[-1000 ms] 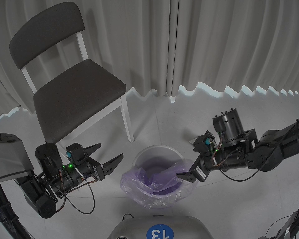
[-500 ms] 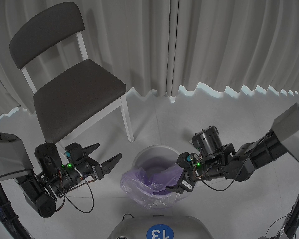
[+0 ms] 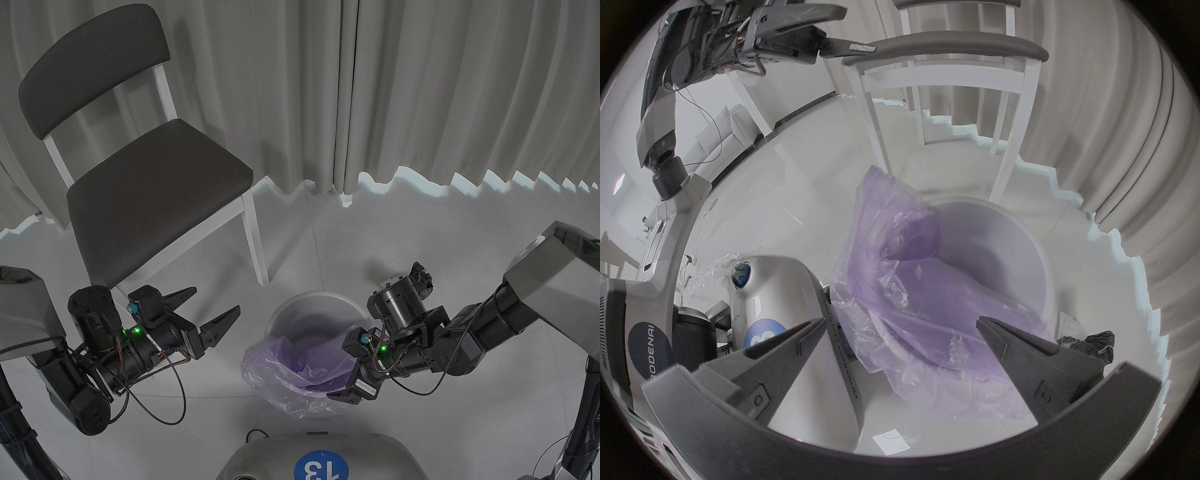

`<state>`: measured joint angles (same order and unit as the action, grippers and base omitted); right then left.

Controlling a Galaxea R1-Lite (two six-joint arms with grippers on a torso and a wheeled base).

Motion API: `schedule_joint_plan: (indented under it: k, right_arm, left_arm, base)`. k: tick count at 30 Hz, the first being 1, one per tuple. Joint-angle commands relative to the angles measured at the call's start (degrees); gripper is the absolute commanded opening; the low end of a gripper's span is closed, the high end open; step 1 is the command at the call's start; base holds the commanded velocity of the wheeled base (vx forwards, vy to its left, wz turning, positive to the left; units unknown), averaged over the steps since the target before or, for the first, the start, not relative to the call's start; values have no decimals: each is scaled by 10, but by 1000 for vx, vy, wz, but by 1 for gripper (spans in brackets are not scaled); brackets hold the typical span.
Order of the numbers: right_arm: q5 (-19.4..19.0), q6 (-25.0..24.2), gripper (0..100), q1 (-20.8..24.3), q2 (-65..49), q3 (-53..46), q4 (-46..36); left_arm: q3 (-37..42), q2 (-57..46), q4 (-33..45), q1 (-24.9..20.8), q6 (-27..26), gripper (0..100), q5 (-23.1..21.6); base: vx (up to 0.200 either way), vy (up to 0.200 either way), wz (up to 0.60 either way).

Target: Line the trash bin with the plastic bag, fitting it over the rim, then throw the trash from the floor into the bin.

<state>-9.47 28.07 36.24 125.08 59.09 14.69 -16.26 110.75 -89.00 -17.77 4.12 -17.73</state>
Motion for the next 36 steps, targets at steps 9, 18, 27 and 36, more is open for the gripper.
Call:
schedule_joint_plan:
  k: [9,18,27,36]
  right_arm:
    - [0,16,100,12,34,11,3]
    - [0,20,100,13,54,21,7]
    - [0,18,0,8,71,40,7]
    - [1,15,0,-1,68,50,7]
  left_arm:
    - [-4,-3,-10,-1,2,100,-9]
    - [-5,-3,-10,-1,3,100,-9]
    - [-4,-1,-10,-2,6,100,-13]
    - [4,-21,-10,-10,30,100,-23]
  base:
    - [0,0,0]
    - [0,0,0]
    - [0,0,0]
    - [0,0,0]
